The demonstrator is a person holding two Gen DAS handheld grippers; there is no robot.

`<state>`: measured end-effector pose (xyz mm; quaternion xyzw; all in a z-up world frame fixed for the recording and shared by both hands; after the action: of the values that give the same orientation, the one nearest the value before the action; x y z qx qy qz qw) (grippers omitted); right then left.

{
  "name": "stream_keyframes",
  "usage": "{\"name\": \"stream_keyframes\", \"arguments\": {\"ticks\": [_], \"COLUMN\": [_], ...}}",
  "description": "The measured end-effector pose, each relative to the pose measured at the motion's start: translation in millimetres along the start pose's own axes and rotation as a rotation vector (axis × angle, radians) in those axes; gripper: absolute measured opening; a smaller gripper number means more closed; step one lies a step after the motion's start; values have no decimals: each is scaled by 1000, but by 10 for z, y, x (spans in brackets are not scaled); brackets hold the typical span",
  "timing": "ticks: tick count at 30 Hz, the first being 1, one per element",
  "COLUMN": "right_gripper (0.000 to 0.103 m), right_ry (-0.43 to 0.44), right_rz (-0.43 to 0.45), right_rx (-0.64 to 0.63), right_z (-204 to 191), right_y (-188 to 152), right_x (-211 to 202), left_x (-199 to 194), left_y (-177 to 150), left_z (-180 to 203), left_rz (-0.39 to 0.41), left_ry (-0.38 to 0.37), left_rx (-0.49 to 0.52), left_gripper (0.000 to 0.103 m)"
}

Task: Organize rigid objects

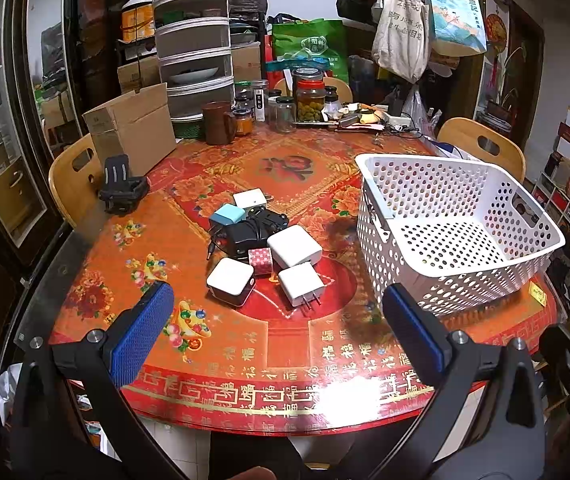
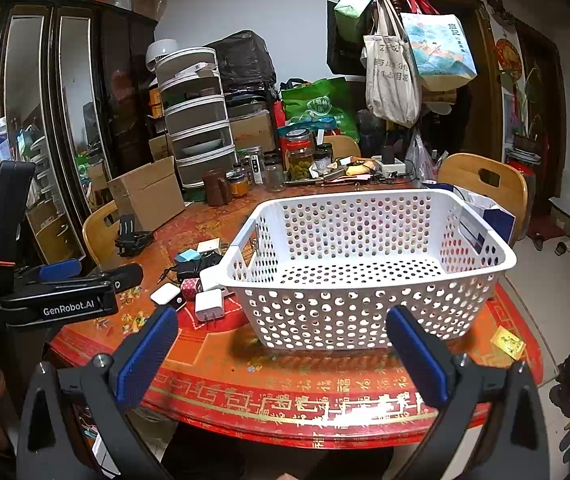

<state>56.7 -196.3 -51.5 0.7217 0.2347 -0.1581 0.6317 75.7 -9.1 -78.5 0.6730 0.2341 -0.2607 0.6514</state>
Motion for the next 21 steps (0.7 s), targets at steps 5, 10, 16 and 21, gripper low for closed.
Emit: {"name": "stream_keyframes", "arguments": {"ticks": [5,10,16,21], "right_gripper": [103,103,103,103], "right_ry": [1,1,0,-1], "right_rz": [-1,-1,-2,-7], "right_rx": [-2,-3,-2,2], "right_z": [-6,-5,-6,27], "right_y": [-4,-3,-3,-17], "right_x": [7,6,6,24], "left_x": [28,37,41,23], "left_y": [-15,-24,-30,-17], "left_z": [-8,-5,-14,-72], "left_rz": [-6,-6,-7,6], "left_ry": [-4,-7,-20,-36], "left_rx": [0,0,-7,-34], "left_gripper": [103,103,103,103]}}
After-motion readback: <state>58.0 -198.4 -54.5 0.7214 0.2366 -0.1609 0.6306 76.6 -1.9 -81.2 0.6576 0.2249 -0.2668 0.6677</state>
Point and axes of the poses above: each gripper's, at about its wrist camera, not at the fingertips, and x roughly the way its jaws point, z to its right, y to its top, the point moved 10 cm from there along x, roughly the way its jaws point, and after that the axes turned 2 degrees about -z, right-handed, at the moved point
